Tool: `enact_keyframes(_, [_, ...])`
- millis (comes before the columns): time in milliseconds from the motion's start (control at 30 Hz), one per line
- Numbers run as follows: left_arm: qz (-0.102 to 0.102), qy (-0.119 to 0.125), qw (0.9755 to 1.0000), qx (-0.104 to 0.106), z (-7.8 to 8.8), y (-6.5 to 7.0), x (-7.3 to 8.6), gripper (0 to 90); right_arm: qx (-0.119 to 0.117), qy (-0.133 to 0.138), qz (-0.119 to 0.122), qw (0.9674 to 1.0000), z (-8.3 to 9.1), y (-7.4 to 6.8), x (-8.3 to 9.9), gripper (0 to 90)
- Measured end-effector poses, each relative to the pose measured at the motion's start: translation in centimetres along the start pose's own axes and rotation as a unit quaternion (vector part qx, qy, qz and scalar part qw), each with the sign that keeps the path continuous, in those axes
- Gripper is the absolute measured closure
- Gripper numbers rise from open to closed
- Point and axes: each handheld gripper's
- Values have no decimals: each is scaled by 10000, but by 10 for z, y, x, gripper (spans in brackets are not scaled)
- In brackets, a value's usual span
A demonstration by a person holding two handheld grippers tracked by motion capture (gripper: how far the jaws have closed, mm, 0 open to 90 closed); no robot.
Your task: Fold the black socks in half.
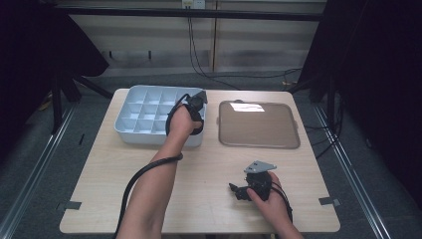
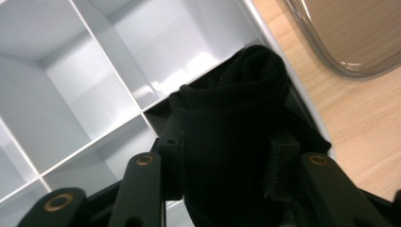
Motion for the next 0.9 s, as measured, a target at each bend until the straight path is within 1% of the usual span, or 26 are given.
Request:
enact_keyframes(33, [59,25,10000,26,1,0,1,554,9,19,33,10000,0,0,0,140])
enact_keyframes(67, [141,128,9998,-61,6,-2,2,461,10,9,19,10000,0,0,0,140])
enact_keyframes(100, [141,128,9998,-61,6,-2,2,423,10,9,19,10000,0,0,0,140])
enact_keyframes(133, [127,173,9998,-30,9,-4,3,423,6,28,33,10000,-1,0,0,140])
enact_keyframes(167, [160,189,9997,52,11,-5,4,422,6,9,18,10000,0,0,0,140])
enact_keyframes(200, [188,175,9997,9,14,-6,5,425,7,10,19,10000,0,0,0,140])
enact_keyframes(233, [188,175,9997,9,14,-6,5,422,7,10,19,10000,0,0,0,140])
enact_keyframes(300, [204,221,9995,37,18,-8,7,422,10,21,29,10000,0,0,0,140])
enact_keyframes(400, [240,299,9993,-7,25,-12,10,423,19,20,31,10000,0,0,0,140])
enact_keyframes(433, [240,299,9993,-7,25,-12,10,428,19,20,31,10000,0,0,0,140])
enact_keyframes(467, [275,362,9990,40,28,-14,12,439,9,26,29,10000,-1,0,0,140])
enact_keyframes(533, [300,369,9989,61,31,-16,13,470,12,26,28,10000,-1,0,0,140])
enact_keyframes(600, [278,403,9988,76,33,-17,14,481,12,27,28,10000,-1,0,0,140])
enact_keyframes(667, [251,432,9987,65,34,-18,15,571,12,27,28,10000,-1,0,0,140])
enact_keyframes(700, [246,439,9987,99,35,-18,15,571,12,27,28,10000,-1,0,0,140])
enact_keyframes(733, [203,442,9988,65,36,-18,15,627,11,27,27,10000,-1,0,0,140])
enact_keyframes(800, [191,463,9987,74,36,-18,15,682,12,27,29,10000,-1,0,0,140])
enact_keyframes(833, [175,420,9990,18,36,-18,14,682,12,27,29,10000,-1,0,0,140])
enact_keyframes(867, [158,402,9991,41,36,-18,14,731,11,27,29,10000,-1,0,0,139])
enact_keyframes(900, [129,402,9991,60,35,-18,13,762,11,27,28,10000,-1,0,0,140])
Point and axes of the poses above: each handheld gripper's, and its own axes: z roughly backward along the jaws, x roughly out of its underside, y roughly to its right, and after that the axes turned 14 degrees about -y, right-handed
